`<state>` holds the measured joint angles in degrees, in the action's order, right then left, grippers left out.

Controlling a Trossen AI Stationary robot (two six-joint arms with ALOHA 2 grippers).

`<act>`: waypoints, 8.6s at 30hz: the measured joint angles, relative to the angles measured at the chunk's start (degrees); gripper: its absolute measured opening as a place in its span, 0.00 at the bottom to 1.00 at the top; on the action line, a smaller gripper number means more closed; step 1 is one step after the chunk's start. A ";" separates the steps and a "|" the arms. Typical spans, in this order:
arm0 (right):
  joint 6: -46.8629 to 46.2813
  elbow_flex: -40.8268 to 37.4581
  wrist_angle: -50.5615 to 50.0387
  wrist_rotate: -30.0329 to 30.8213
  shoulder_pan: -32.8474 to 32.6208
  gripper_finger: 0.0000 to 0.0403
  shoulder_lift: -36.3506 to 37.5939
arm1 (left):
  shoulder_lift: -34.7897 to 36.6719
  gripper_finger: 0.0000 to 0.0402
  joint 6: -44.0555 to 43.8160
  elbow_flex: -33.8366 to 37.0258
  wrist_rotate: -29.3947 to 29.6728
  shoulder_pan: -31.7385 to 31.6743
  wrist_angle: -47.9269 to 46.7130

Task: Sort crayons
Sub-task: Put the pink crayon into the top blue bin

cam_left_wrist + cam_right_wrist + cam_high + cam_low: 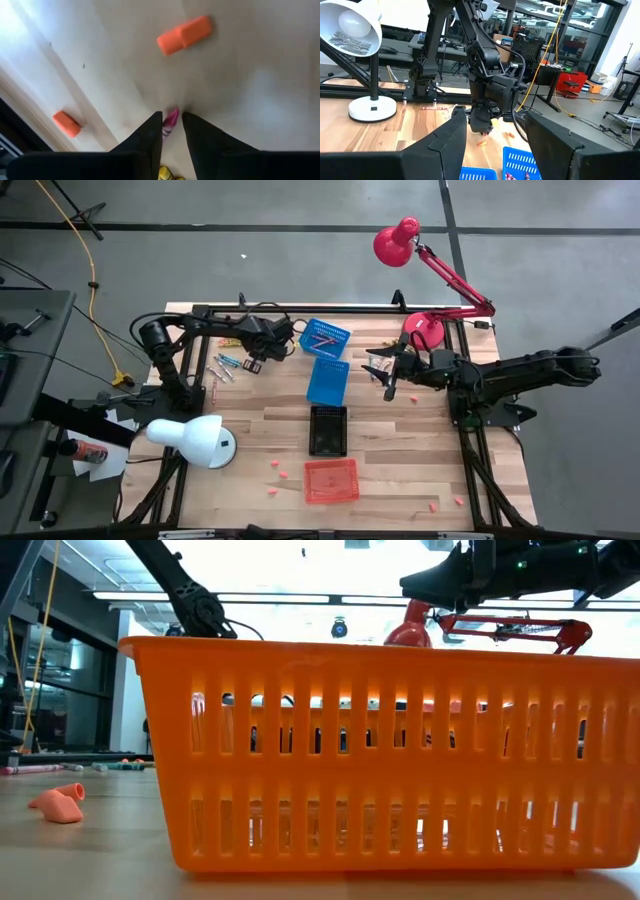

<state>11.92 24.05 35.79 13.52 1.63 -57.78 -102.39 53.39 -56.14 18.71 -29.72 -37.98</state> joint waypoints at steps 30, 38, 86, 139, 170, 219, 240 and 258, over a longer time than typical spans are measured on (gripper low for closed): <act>-0.43 0.00 -1.07 0.02 0.02 0.49 0.00 | 0.00 0.04 5.18 0.02 1.47 -2.56 -4.43; -0.32 0.00 -1.07 0.02 0.02 0.49 -0.01 | -0.04 0.01 2.46 0.04 3.29 0.14 -2.44; -1.61 0.00 -3.87 0.05 1.03 0.49 -0.02 | 29.99 0.00 -37.94 20.04 -33.48 6.46 73.07; -3.68 0.00 -6.29 0.02 1.03 0.49 -0.02 | 17.13 0.50 -48.07 1.27 -26.78 14.29 40.48; -8.95 -0.01 -9.88 0.00 2.14 0.49 0.00 | 28.17 0.50 -44.89 30.91 -19.73 18.28 83.24; -49.50 18.21 -84.83 12.05 25.41 0.49 -26.51 | 28.17 0.50 -41.72 30.84 -19.57 18.19 86.95; -52.43 18.31 -86.53 12.62 22.93 0.49 -32.39 | 28.16 0.50 -42.77 30.84 -19.53 18.22 87.03; -38.76 18.19 -83.55 6.03 20.44 0.49 -32.43 | 28.17 0.50 -42.67 30.84 -19.55 18.22 87.58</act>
<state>-26.84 42.24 -47.76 19.55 22.07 -90.21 -74.22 10.72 -25.30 -0.84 -11.51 49.60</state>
